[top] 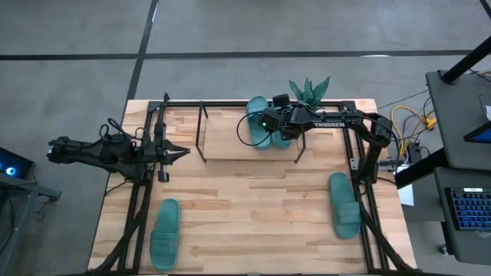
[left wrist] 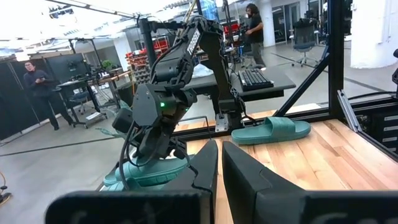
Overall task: Pick and place slides into the shelf
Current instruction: Adjust the green slippers on the shelf
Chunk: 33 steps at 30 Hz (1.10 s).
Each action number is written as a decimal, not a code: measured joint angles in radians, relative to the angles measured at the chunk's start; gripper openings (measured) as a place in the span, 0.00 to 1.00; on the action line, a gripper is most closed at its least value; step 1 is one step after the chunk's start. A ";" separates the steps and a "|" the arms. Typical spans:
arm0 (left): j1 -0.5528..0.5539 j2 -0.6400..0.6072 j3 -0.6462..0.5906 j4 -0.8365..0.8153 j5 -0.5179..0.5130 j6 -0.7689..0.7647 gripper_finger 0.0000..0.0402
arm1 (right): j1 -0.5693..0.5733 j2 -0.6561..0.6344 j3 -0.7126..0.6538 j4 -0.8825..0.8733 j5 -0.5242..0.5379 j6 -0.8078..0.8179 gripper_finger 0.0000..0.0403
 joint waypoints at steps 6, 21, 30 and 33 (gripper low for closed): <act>0.000 0.000 0.000 0.000 0.000 0.000 0.02 | 0.007 0.000 0.000 -0.012 -0.002 0.033 0.03; 0.000 0.000 0.000 0.000 0.000 0.000 0.02 | 0.030 0.000 0.002 -0.032 -0.020 0.062 0.20; 0.000 0.000 0.000 0.000 0.000 0.000 0.02 | 0.033 0.000 0.003 -0.044 -0.019 0.106 0.39; 0.000 0.000 0.000 0.000 0.000 0.000 0.02 | 0.034 0.000 0.003 -0.065 -0.018 0.111 0.39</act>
